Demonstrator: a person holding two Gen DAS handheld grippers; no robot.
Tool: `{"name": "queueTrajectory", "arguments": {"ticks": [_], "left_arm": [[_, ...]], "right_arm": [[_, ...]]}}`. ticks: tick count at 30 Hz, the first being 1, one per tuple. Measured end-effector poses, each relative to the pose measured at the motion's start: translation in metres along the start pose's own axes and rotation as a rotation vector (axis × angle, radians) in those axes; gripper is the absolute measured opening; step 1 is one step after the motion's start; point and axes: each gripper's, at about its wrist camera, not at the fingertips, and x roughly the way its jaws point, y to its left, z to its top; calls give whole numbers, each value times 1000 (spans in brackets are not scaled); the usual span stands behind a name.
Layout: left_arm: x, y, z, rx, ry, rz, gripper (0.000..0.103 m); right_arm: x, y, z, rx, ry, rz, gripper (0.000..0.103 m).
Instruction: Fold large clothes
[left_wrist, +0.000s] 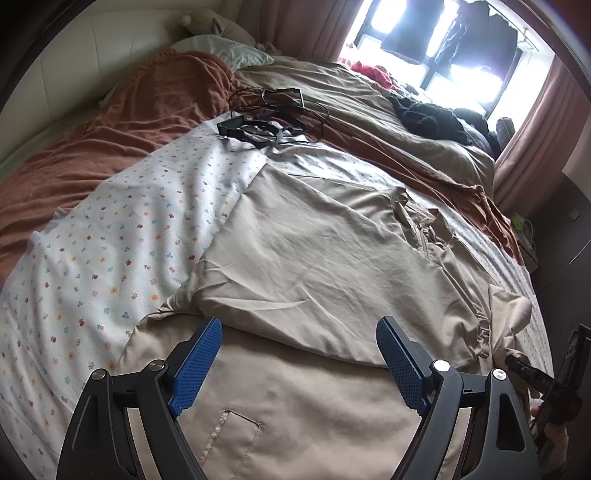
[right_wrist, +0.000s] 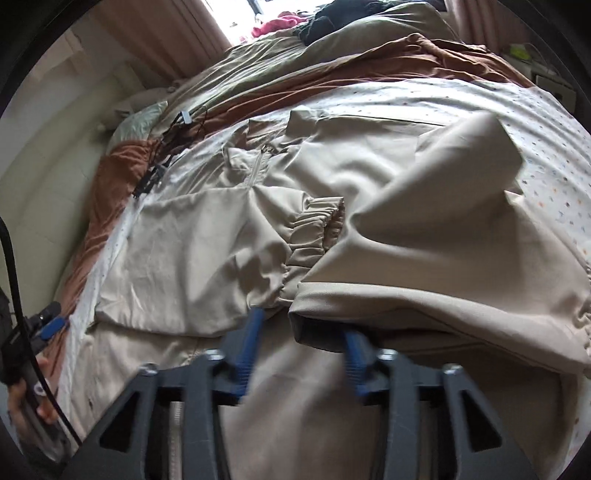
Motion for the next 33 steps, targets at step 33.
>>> {"name": "queueTrajectory", "arguments": {"ticks": [33], "left_arm": [[-4,4,-2,3,-5,-10,86]], "right_arm": [[-62,-183,-54,732,-139,-180,40]]}}
